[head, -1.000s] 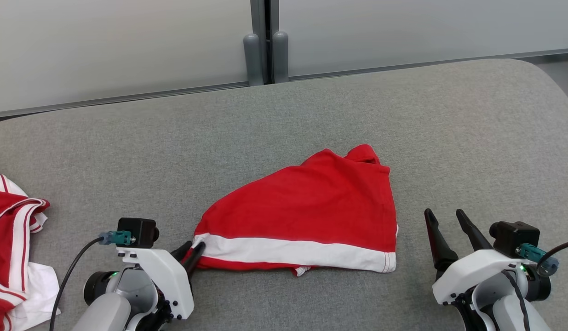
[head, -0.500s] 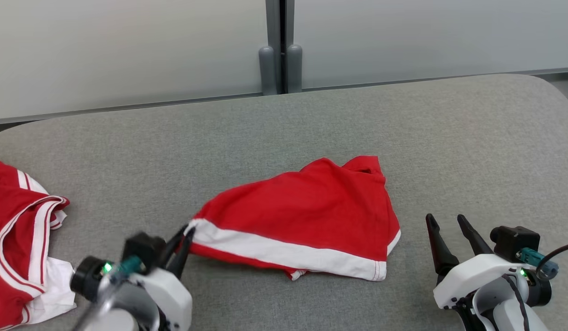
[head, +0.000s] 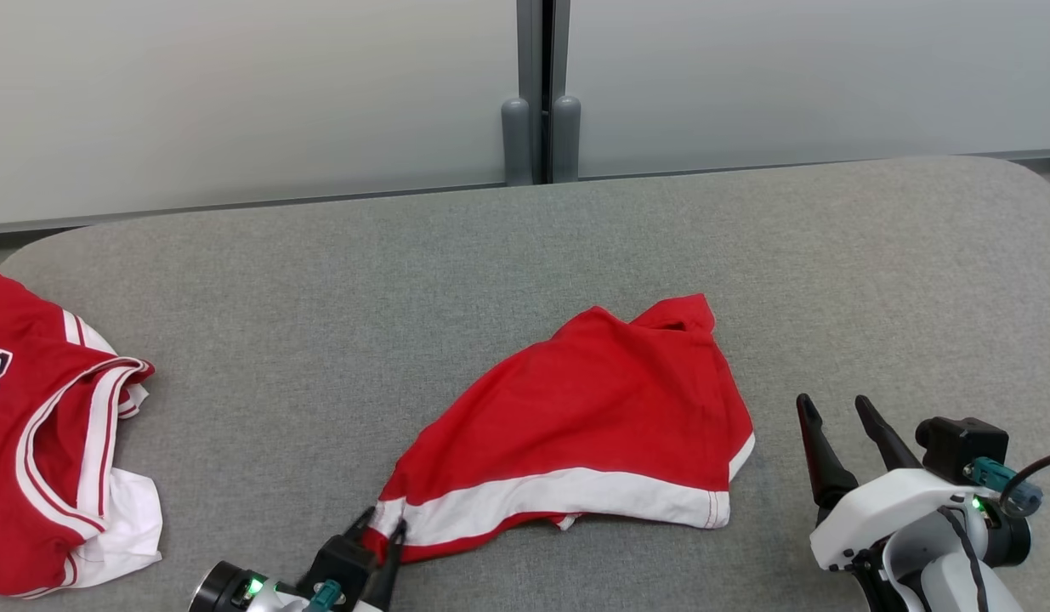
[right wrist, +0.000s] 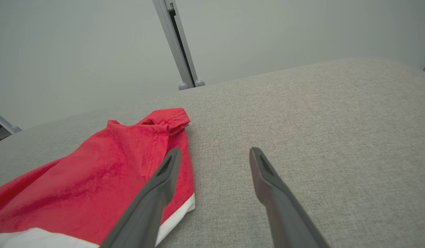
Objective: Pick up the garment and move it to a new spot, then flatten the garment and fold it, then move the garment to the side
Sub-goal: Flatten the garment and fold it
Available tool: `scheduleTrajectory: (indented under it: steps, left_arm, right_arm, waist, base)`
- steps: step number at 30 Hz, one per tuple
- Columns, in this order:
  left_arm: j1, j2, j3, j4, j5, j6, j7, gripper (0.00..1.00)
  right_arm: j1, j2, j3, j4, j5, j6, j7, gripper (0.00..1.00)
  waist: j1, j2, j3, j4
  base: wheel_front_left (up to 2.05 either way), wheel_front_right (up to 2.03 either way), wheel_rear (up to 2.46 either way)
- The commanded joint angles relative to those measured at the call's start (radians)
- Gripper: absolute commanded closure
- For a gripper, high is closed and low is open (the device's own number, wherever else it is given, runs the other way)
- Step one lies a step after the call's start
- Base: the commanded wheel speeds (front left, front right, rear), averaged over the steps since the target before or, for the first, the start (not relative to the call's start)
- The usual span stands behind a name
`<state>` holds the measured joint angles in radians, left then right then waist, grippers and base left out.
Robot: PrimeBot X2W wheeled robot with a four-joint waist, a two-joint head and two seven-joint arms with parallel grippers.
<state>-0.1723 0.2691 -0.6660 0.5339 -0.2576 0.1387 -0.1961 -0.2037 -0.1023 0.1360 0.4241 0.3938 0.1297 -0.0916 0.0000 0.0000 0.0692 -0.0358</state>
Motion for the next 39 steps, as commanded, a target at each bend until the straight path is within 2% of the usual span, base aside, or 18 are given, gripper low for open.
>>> scheduleTrajectory:
  steps: [1,6,10,21,25,30,39]
  left_arm:
    - [-0.008,-0.005,0.012,0.014,-0.02,0.004,-0.009,0.0]
    - [0.019,-0.034,0.075,-0.029,-0.123,-0.025,-0.027,0.0]
    - [0.044,-0.03,0.126,-0.097,-0.199,-0.04,-0.015,0.0]
    - [0.123,0.037,0.292,-0.311,-0.316,0.033,-0.029,0.0]
    - [0.165,0.045,0.334,-0.368,-0.318,0.06,-0.049,0.0]
    - [0.206,0.037,0.356,-0.435,-0.291,0.073,-0.063,0.0]
    - [0.253,0.025,0.401,-0.506,-0.245,0.066,-0.07,0.0]
  right_arm:
    - [0.012,-0.005,-0.004,-0.003,-0.006,0.002,0.001,0.0]
    - [0.025,-0.006,-0.008,-0.003,-0.005,0.002,0.002,0.0]
    - [0.027,-0.005,-0.012,-0.012,-0.006,0.002,-0.004,0.0]
    - [0.062,-0.006,-0.021,-0.06,-0.011,0.002,-0.065,0.0]
    - [0.092,0.001,-0.017,-0.081,-0.011,0.002,-0.092,0.0]
    - [0.135,0.012,-0.005,-0.107,0.003,0.002,-0.121,0.0]
    - [0.154,0.004,0.021,-0.142,0.012,0.002,-0.139,0.0]
  waist:
    - [0.0,0.0,-0.009,0.002]
    - [0.0,0.0,-0.026,0.007]
    - [0.0,0.0,-0.03,0.01]
    - [0.0,0.0,-0.049,0.006]
    - [0.0,0.0,-0.054,0.004]
    - [0.0,0.0,-0.058,0.002]
    - [0.0,0.0,-0.063,0.003]
  base:
    - [0.0,0.0,0.0]
    - [0.0,0.0,0.0]
    - [0.0,0.0,0.0]
    - [0.0,0.0,0.0]
    - [0.0,0.0,0.0]
    - [0.0,0.0,0.0]
    - [0.0,0.0,0.0]
